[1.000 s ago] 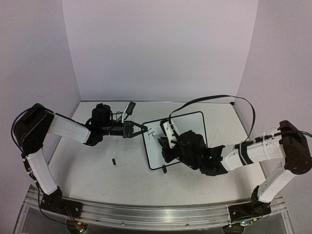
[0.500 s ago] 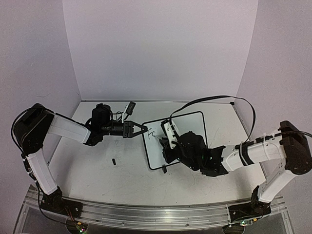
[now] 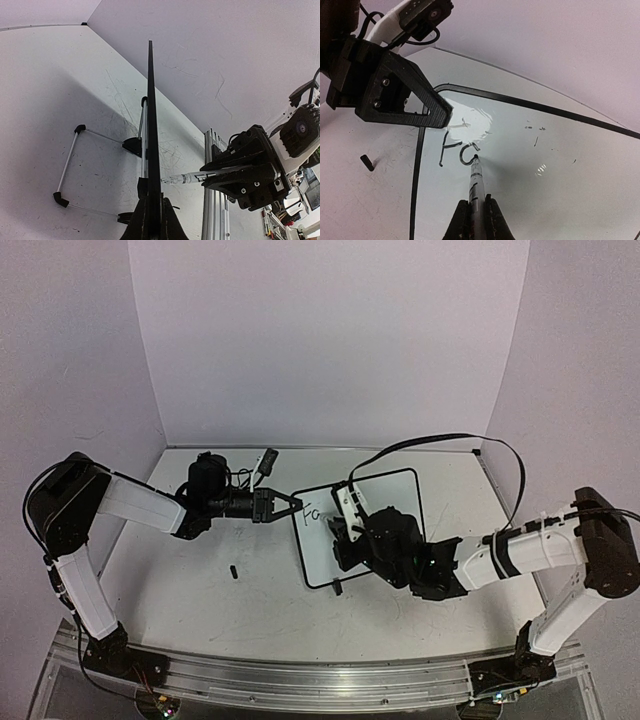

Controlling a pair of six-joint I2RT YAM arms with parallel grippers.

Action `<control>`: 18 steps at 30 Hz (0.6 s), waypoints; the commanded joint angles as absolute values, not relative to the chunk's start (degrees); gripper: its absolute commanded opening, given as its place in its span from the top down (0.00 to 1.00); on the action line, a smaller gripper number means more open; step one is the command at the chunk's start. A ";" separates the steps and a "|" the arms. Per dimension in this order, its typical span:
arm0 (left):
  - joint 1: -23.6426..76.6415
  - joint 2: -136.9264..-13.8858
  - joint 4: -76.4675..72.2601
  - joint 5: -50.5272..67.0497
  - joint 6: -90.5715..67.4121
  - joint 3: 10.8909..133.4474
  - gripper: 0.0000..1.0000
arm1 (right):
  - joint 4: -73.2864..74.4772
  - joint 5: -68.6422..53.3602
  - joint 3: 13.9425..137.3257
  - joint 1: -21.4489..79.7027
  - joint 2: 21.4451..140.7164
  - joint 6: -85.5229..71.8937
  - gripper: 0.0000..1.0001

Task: Write a sentence on the whiteboard

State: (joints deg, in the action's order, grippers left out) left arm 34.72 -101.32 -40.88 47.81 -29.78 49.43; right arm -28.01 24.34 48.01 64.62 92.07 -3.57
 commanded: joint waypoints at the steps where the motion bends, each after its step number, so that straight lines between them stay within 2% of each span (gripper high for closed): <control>1: 36.15 -100.78 -38.79 50.83 -31.28 50.64 1.00 | -29.27 26.89 50.55 63.94 92.92 -2.92 1.00; 18: 36.13 -100.46 -38.78 50.74 -31.15 50.62 1.00 | -27.62 25.25 48.76 63.75 92.26 -4.77 1.00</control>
